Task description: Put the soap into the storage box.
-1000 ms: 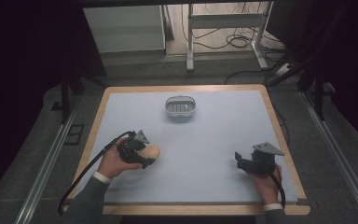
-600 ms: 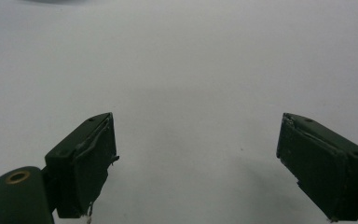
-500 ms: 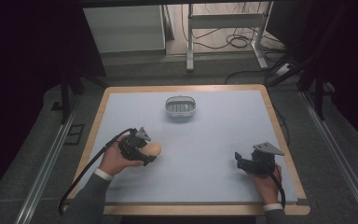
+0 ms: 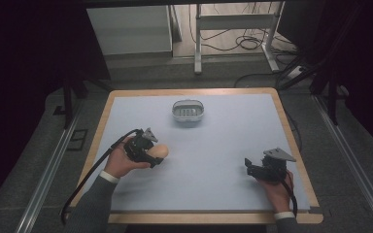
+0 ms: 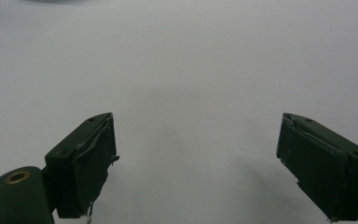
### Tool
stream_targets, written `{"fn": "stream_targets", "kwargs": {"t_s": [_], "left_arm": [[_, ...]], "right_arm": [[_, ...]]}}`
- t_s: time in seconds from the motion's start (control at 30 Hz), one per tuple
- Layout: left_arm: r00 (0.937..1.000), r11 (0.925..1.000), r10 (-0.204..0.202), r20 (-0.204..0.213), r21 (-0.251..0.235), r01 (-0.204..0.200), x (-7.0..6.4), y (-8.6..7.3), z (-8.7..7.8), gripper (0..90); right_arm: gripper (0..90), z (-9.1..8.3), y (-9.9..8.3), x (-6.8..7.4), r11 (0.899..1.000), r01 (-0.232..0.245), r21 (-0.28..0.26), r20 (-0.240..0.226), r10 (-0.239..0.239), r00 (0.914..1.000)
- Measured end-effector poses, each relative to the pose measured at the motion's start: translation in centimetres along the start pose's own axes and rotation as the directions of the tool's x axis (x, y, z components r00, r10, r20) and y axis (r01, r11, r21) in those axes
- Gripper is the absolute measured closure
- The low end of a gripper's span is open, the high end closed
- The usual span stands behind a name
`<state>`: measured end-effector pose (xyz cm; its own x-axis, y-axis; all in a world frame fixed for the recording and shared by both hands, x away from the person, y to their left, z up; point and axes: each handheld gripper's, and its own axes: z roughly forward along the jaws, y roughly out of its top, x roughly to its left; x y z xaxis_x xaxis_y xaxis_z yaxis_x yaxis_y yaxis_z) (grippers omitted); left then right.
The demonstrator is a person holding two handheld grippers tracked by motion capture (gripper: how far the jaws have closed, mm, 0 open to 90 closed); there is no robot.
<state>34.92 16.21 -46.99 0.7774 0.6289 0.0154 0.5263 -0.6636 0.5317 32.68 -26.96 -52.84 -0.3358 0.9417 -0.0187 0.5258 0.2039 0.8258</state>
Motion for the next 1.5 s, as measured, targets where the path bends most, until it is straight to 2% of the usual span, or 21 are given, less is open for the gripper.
{"fn": "stream_targets", "kwargs": {"t_s": [1.5], "left_arm": [[0.9996,0.9998,-0.017,-0.022,-0.011,0.017,2.4,3.7,0.0,32.7]], "right_arm": [[12.0,0.0,0.0,0.0,1.000,0.002,0.003,-0.001,-0.002,1.0000]]}}
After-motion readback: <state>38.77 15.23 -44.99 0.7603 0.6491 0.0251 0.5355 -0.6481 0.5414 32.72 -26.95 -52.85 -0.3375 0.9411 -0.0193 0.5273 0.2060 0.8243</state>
